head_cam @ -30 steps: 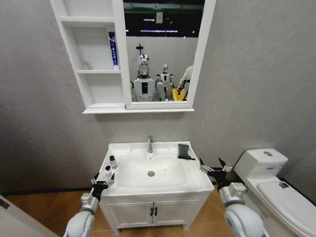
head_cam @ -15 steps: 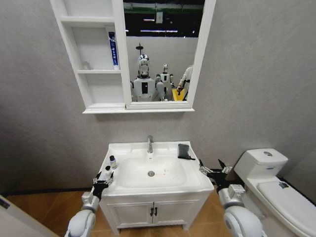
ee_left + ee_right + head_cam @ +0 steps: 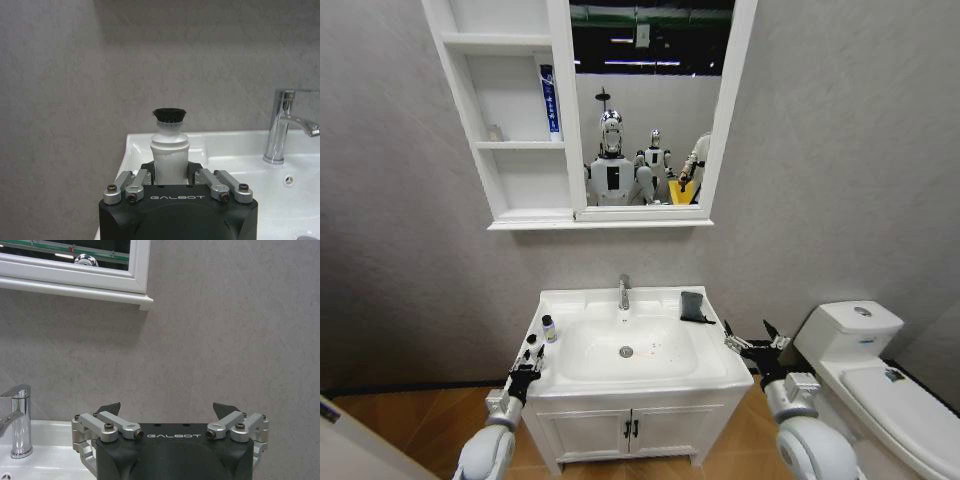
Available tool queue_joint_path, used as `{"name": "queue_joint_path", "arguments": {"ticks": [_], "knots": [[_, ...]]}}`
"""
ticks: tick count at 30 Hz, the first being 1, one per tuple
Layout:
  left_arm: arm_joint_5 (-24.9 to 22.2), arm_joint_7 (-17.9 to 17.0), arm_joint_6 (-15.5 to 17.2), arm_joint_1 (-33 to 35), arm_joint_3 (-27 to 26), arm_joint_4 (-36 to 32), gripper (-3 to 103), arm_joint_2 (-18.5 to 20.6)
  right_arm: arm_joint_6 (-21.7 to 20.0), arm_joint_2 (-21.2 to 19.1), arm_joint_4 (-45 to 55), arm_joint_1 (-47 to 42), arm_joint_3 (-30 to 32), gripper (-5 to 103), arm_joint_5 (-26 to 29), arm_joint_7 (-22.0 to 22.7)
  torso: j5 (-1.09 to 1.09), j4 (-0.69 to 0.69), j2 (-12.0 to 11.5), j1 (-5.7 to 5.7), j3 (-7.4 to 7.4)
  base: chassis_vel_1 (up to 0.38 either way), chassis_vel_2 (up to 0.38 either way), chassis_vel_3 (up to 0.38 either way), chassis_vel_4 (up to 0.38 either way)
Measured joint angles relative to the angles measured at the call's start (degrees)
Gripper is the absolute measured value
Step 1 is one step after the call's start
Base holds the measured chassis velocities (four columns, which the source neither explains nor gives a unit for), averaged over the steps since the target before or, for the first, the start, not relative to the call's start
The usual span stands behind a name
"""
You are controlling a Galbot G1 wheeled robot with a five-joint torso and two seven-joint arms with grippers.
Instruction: Move facial cleanser and shampoo from washbasin to cabinet, then wipe washbasin with towel.
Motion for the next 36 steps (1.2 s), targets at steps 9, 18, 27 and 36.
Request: {"name": "queue_joint_path", "arguments": {"ticks": [9, 18, 27, 36], "knots": [[-13.66, -11.02, 14.79, 0.82, -0.27, -17.37, 32, 12.54, 0.01, 0.38, 1.0, -0.08, -0.57, 100, -0.34, -0.16, 0.02, 0.0, 0.0, 0.0, 0.0, 0.0, 0.0, 0.0, 0.0], [-35.21, -24.94, 24.67, -4.99, -3.85, -28.16, 32, 30.2, -0.12, 0.19, 2.45, -0.04, -0.56, 100, -0.05, -0.23, 0.0, 0.0, 0.0, 0.0, 0.0, 0.0, 0.0, 0.0, 0.0], [-47.0, -27.95, 26.6, -18.05, -2.93, -25.63, 32, 43.62, -0.18, -1.42, 2.51, 0.54, -1.25, 100, 0.41, -0.7, -0.01, -0.03, 0.0, 0.0, 0.0, 0.0, 0.0, 0.0, 0.0], [-54.52, -26.85, 27.63, -29.03, -0.65, -16.6, 32, 52.93, -1.5, -7.84, 1.04, 4.18, -2.04, 100, 4.75, -1.0, 0.01, 0.01, 0.0, 0.01, 0.01, 0.0, 0.0, 0.0, 0.0]]}}
